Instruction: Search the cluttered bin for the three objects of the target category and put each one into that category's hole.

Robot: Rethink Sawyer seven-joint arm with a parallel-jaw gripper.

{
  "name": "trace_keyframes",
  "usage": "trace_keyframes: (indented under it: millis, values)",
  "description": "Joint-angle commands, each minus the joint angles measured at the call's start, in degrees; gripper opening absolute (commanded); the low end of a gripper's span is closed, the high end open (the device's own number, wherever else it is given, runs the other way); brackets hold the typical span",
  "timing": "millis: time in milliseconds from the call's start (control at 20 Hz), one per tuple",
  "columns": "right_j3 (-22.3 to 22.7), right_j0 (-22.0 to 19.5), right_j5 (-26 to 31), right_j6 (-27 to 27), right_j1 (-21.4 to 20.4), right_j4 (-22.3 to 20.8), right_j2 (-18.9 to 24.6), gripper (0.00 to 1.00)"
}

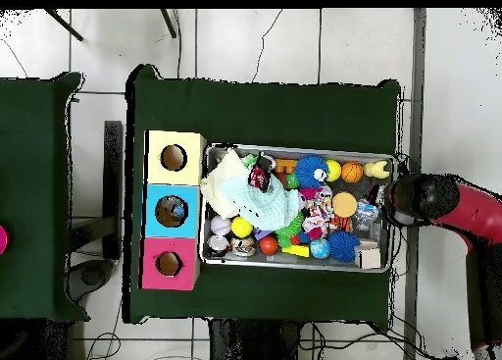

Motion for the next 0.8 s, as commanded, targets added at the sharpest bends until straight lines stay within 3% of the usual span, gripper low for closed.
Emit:
trace_keyframes:
  millis: [50, 800]
  values:
    - [3.48, -2.22, 1.13, -16.48, -1.28, -2.68, 3.15, 1.00]
    - [12.51, 1.20, -2.51, -6.69, -6.29, -3.02, 1.17, 1.00]
